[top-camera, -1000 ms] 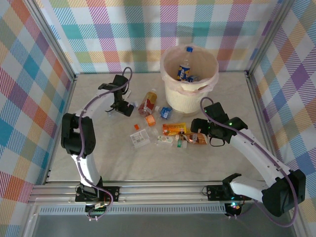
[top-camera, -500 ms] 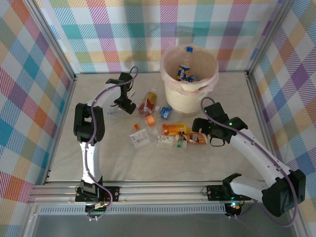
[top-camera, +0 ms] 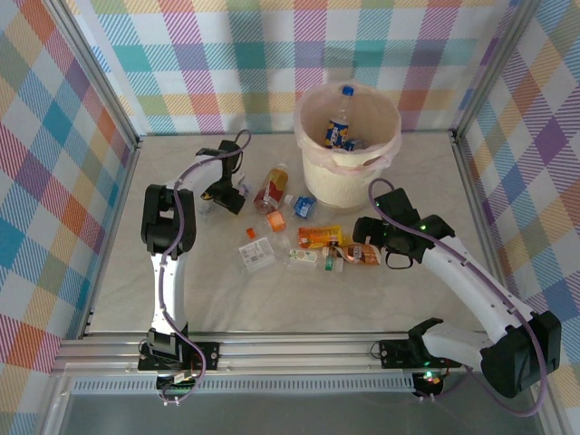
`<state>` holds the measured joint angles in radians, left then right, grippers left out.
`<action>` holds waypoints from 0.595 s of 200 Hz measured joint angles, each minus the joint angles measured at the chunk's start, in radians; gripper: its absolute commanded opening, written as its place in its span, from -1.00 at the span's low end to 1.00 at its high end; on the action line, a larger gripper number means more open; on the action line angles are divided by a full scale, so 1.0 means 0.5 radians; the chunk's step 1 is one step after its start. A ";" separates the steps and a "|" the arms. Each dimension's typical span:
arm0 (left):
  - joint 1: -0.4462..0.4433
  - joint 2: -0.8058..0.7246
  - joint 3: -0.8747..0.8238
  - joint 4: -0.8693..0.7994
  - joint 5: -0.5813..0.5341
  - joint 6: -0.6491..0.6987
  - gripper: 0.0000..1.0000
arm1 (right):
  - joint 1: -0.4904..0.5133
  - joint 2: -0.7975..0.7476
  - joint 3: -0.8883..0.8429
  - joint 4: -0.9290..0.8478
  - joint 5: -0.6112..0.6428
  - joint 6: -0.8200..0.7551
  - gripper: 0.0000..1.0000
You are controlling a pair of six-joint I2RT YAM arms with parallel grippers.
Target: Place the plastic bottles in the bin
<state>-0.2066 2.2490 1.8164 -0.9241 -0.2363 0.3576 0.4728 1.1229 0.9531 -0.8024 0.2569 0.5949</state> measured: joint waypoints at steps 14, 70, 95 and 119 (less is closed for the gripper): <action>0.010 0.007 0.000 -0.005 0.009 -0.004 0.32 | 0.000 -0.002 0.000 0.000 0.006 -0.001 0.99; 0.022 -0.017 -0.042 0.005 -0.024 -0.055 -0.06 | 0.000 -0.002 0.000 0.001 0.008 0.001 0.99; 0.026 -0.050 -0.084 0.006 -0.022 -0.076 -0.14 | 0.000 -0.002 0.000 0.001 0.008 0.002 0.99; 0.027 -0.101 -0.118 -0.012 -0.014 -0.117 -0.19 | 0.000 -0.002 0.000 0.002 0.008 0.007 0.99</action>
<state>-0.1928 2.1983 1.7573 -0.9302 -0.2436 0.2989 0.4728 1.1217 0.9531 -0.8017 0.2611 0.5983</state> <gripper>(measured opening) 0.479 0.996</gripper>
